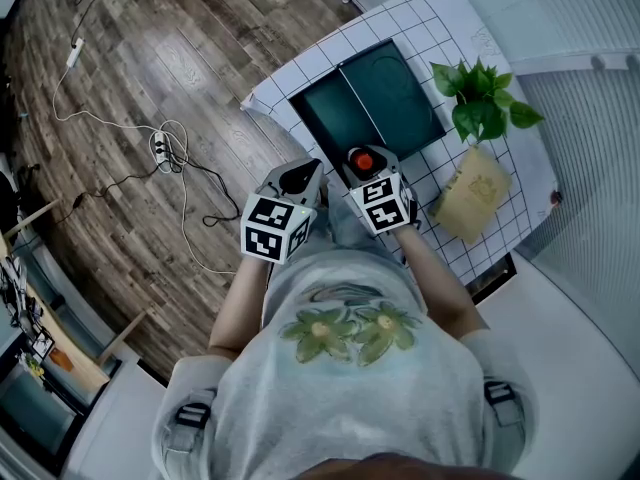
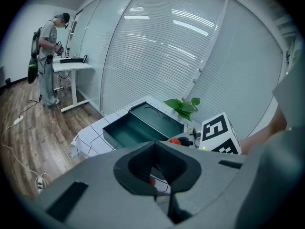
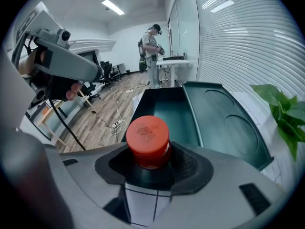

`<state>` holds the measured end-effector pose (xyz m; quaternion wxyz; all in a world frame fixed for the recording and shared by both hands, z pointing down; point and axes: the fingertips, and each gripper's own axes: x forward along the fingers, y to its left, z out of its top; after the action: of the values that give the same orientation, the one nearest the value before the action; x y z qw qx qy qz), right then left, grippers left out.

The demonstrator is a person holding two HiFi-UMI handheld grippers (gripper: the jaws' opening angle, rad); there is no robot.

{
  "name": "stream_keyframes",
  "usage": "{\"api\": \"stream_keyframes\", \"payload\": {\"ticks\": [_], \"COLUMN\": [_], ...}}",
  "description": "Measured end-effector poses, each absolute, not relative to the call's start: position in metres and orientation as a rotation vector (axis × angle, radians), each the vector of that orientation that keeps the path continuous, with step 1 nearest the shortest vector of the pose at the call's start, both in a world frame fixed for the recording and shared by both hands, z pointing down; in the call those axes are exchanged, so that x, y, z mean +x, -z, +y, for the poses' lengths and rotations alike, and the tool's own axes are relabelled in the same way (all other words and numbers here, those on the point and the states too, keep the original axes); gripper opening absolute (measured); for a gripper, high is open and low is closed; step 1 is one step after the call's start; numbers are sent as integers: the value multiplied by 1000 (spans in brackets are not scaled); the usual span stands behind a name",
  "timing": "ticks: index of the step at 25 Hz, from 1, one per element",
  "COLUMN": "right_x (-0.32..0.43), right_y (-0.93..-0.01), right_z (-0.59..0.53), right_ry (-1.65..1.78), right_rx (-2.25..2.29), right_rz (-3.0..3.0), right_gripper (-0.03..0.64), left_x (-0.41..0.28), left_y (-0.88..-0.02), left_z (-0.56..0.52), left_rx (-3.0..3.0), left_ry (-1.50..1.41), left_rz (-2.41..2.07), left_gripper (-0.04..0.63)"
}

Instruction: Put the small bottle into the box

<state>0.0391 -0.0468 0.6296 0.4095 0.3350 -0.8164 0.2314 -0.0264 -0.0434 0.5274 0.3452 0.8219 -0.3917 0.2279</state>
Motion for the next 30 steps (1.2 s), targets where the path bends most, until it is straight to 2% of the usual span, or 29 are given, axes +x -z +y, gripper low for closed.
{"api": "stream_keyframes", "payload": {"ticks": [30], "right_x": [36], "right_y": [-639], "right_z": [-42], "right_ry": [-512], "right_rx": [769], "right_rz": [-1984], "right_gripper": [218], "left_x": [-27], "left_y": [-530], "left_z": [-42], "left_rx": [2124], "left_ry": [-594], "left_rz": [-1019], "left_gripper": [5]}}
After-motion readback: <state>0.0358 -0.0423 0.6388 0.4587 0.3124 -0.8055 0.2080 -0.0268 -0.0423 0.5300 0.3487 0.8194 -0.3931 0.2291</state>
